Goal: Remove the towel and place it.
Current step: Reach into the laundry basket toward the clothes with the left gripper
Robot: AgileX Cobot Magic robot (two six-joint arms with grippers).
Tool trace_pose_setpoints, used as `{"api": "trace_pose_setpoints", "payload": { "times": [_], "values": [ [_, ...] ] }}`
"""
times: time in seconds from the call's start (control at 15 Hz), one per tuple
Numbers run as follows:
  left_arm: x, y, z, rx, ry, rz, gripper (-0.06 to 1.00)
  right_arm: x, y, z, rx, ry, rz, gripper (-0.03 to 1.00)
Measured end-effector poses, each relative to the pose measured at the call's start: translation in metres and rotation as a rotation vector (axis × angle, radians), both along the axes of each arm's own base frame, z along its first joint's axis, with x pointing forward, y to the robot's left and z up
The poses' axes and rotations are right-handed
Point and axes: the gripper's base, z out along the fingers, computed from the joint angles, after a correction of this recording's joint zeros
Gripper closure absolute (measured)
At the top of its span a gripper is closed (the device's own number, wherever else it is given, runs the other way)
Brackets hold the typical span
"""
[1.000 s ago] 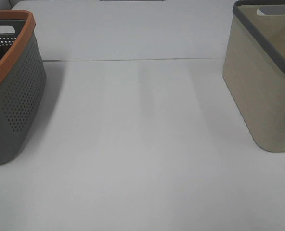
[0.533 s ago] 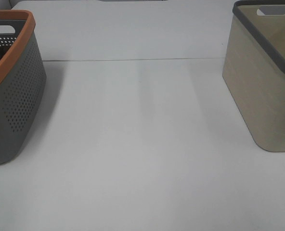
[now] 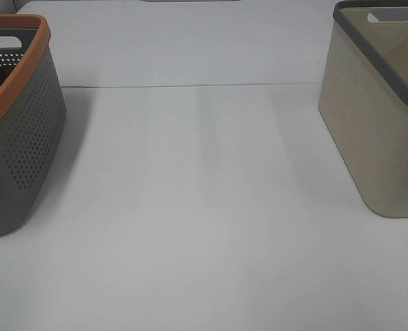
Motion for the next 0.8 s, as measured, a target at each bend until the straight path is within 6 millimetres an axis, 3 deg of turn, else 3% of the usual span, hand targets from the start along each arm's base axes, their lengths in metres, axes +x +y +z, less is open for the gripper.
{"api": "trace_pose_setpoints", "payload": {
  "times": [0.8],
  "values": [
    [0.0, 0.0, 0.0, 0.0, 0.0, 0.0, 0.28, 0.0, 0.0, 0.0, 0.0, 0.0, 0.0, 0.37]
  ]
}}
